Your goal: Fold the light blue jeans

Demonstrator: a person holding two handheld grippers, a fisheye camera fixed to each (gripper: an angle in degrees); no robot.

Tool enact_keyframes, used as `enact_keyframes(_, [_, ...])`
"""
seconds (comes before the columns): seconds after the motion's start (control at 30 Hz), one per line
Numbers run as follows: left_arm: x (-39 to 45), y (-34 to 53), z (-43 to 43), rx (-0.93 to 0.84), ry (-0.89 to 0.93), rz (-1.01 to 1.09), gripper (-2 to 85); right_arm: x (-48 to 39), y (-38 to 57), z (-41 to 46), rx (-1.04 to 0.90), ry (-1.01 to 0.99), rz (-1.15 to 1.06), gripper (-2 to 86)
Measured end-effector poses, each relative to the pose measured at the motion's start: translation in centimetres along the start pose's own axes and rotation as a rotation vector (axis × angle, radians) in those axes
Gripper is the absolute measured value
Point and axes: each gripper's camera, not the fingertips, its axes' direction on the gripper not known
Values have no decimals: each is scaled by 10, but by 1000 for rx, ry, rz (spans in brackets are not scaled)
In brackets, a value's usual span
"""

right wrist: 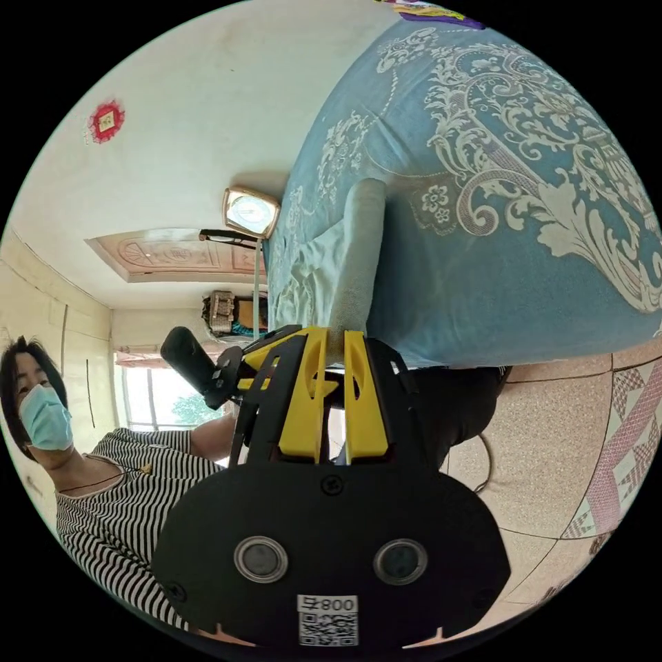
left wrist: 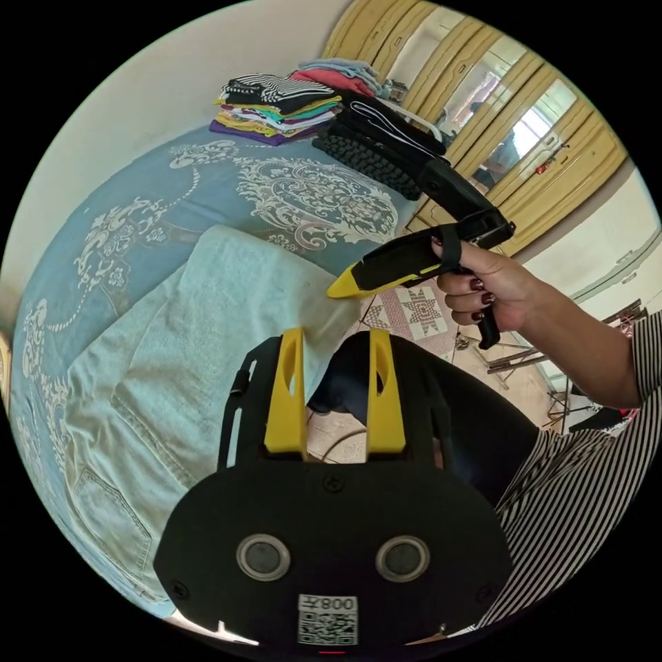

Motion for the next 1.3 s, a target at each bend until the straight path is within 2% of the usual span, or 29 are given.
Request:
enact_keyframes(0.13, [21,-3,14,-17,-217,-13,102,-18,-7,-8,-14,8,-24,36])
enact_keyframes(0.27, [22,5,19,-2,-204,-20,71,-22,-17,-18,-51,-33,-43,36])
enact_keyframes(0.57, [12,19,27,41,-133,-65,64,-2,-61,-58,84,-246,-3,65])
enact_keyframes(0.77, [6,37,31,84,-93,-85,64,0,-100,-64,46,-7,36,118])
enact_keyframes(0.97, [2,48,45,65,-98,-58,65,14,-153,-33,-46,-10,96,137])
enact_keyframes(1.07, [-1,54,51,53,-110,-40,65,15,-175,-15,-98,28,101,128])
enact_keyframes(1.3, [-14,68,59,41,-77,-39,63,17,-191,5,-114,66,82,46])
